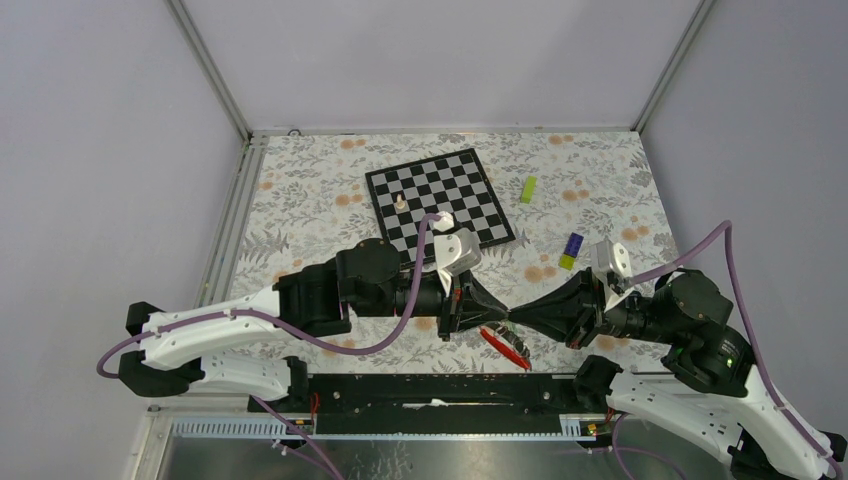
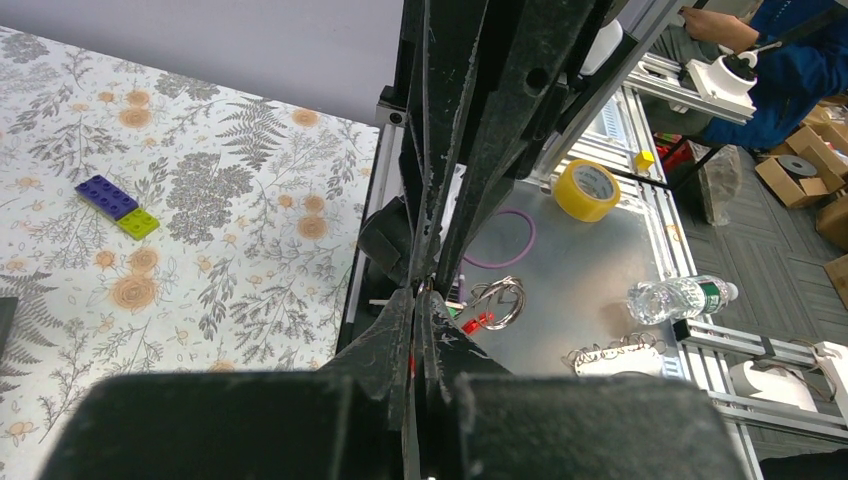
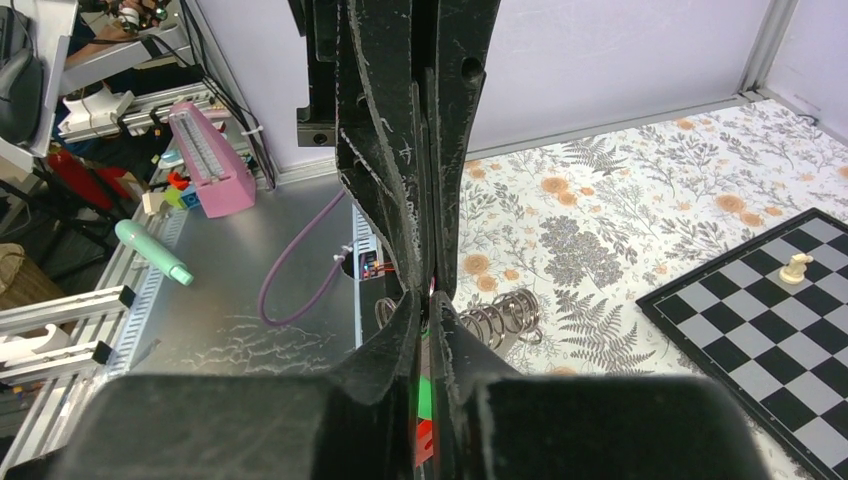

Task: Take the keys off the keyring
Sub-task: Remove the key from the keyring.

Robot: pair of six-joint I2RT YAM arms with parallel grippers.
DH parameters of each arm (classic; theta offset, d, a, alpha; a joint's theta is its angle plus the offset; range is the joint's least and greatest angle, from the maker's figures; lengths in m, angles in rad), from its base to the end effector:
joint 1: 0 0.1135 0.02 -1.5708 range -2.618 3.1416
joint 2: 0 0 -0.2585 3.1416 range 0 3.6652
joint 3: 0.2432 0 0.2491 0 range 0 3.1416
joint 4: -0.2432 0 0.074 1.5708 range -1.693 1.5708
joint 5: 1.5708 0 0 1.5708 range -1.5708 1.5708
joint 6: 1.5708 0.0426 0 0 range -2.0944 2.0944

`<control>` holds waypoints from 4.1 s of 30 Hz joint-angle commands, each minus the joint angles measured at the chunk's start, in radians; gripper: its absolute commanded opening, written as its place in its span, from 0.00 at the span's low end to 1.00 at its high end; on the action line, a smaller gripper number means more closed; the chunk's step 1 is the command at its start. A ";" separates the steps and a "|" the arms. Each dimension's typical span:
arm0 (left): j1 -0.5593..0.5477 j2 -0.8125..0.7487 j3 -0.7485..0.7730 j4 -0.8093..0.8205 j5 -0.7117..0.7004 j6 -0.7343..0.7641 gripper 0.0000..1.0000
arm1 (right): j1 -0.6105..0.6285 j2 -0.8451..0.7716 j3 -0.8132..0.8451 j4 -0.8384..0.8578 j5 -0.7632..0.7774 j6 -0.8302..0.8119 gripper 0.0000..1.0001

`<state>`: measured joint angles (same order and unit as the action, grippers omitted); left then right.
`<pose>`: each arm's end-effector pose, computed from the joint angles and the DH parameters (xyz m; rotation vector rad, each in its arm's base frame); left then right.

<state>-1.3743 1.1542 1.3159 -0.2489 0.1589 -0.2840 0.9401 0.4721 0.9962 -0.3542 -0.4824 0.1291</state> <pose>0.0441 -0.2563 0.4379 1.0742 1.5111 -1.3489 0.0307 0.0756 0.4229 -0.9774 1.1857 1.2037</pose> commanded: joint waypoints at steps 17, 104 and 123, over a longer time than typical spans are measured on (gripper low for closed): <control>0.003 -0.020 0.030 0.081 -0.007 0.006 0.24 | 0.000 -0.021 0.009 0.106 0.001 0.002 0.00; 0.003 -0.140 -0.161 0.281 0.014 -0.007 0.33 | 0.000 -0.056 0.024 0.218 -0.127 -0.062 0.00; 0.003 -0.187 -0.259 0.464 0.072 0.022 0.37 | 0.000 -0.095 -0.039 0.344 -0.123 -0.034 0.00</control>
<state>-1.3731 0.9928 1.0611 0.0963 0.2070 -0.2779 0.9401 0.3878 0.9554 -0.1055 -0.5964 0.0837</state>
